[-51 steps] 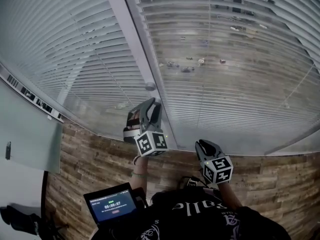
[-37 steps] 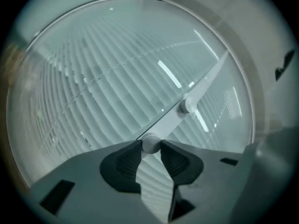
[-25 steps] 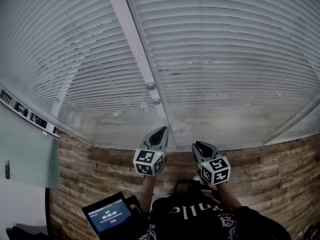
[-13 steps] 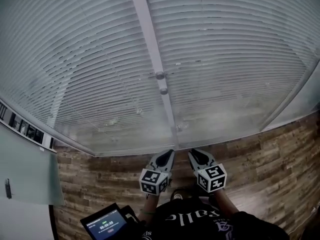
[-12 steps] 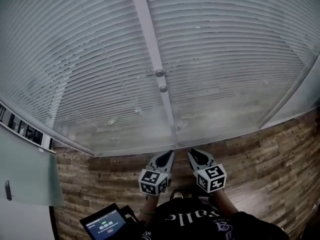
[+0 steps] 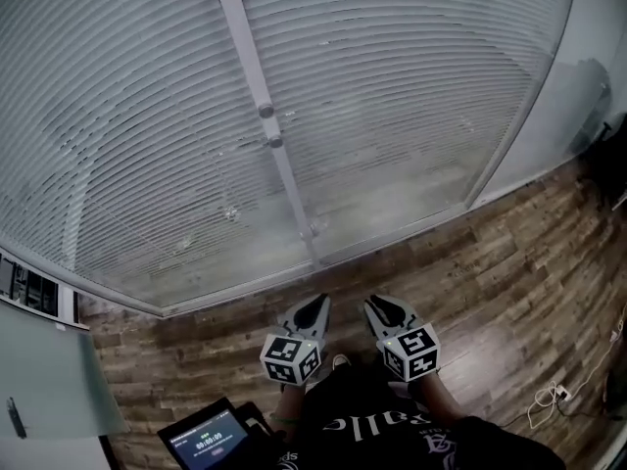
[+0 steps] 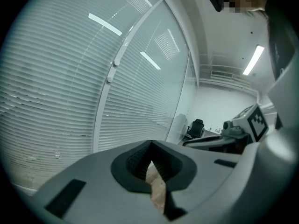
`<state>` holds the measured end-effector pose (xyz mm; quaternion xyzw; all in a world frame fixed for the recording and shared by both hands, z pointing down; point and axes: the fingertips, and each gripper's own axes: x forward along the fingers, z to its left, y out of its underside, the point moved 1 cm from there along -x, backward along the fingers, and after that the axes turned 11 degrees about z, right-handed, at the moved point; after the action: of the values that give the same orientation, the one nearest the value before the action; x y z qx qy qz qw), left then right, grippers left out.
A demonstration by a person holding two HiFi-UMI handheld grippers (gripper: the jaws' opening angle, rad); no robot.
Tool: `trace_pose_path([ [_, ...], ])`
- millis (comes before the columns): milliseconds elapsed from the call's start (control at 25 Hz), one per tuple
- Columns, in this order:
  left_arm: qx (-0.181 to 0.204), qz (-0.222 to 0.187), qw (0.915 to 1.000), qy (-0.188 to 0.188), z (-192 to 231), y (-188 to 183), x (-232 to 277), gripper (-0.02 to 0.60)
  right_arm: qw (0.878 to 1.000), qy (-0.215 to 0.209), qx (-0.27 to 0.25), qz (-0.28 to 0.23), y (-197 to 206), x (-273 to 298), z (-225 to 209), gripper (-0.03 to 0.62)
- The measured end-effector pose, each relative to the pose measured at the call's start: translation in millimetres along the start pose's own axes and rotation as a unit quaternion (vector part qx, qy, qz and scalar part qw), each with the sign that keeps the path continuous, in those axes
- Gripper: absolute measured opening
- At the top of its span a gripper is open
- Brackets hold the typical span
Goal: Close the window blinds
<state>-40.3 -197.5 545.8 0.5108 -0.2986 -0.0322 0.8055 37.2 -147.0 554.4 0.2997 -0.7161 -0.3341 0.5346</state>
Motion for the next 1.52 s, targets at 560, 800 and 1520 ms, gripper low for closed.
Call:
trace_pose_path([
  [560,-0.011,-0.024,0.9994,-0.024,-131.0,61.8,-44.3,0.005,1.000,-0.017,-0.017,-0.019,93.9,-139.4,17.4,0.067],
  [800,-0.040,-0.027,0.9979,-0.042,-236.2,131.1,-76.9,0.005,0.999,-0.038,-0.018,-0.002,178.3,-226.2,18.1,0.067],
  [1520,0.007,-0.037,0.9986,-0.038,-307.2,168.1,-166.3,0.005,0.997,-0.062,-0.025,-0.033,206.6,-282.2,90.1,0.067],
])
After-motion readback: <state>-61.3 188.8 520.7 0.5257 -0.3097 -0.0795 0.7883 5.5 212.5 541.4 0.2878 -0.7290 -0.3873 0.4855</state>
